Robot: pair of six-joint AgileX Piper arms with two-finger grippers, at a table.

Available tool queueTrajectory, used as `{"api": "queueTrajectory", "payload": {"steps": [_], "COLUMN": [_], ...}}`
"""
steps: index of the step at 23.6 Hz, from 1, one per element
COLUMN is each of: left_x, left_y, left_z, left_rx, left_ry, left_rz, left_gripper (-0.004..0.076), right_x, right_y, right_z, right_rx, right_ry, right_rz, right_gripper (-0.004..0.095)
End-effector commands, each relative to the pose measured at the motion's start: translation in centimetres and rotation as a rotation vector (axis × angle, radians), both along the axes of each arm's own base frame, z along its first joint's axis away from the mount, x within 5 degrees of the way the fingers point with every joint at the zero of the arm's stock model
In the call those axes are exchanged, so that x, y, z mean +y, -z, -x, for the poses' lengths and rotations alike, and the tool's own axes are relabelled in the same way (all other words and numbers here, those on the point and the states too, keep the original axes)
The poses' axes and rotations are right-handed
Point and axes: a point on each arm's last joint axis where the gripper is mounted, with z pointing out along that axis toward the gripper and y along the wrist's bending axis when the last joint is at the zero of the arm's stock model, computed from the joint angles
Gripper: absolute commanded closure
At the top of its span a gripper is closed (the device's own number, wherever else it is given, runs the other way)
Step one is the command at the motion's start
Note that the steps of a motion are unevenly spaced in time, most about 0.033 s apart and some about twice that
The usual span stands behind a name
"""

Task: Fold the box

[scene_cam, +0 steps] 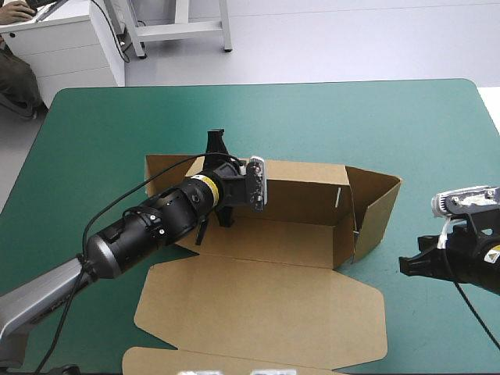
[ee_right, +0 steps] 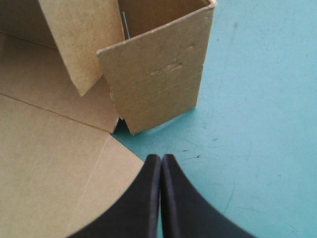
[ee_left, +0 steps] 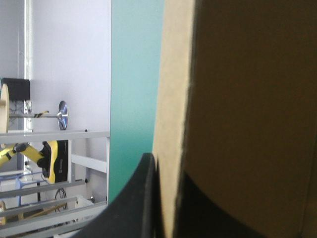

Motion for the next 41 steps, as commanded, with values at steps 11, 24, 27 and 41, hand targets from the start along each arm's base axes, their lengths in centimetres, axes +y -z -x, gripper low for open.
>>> {"api": "queueTrajectory", "payload": {"steps": [11, 24, 27, 41], "left_x": [0.6, 1.2, 1.6, 1.8], "left_y": [-0.6, 2.6, 2.7, 2.1], "left_z": [-0.3, -0.1, -0.2, -0.6], "left_rx": [-0.012, -0.052, -0.04, -0.107], "left_ry": [-0.132, -0.144, -0.186, -0.229], "left_rz": [0.041, 0.012, 0.01, 0.039], "left_gripper": [0.0731, 0.0731, 0.0731, 0.0731], "right_x": [0.0, -0.3, -0.5, -0.3], "right_y": [-1.8, -9.3, -10.6, -8.6], "right_z": [-0.4, -3.7, -6.7, -19.3], "right_rx": [-0.138, -0.28, -0.215, -0.039], "right_ry": [0.027, 0.058, 0.056, -0.01], "right_rz": [-0.026, -0.052, -0.066, -0.147], "right_gripper": [0.0928, 0.0214, 0.0209, 0.0209]}}
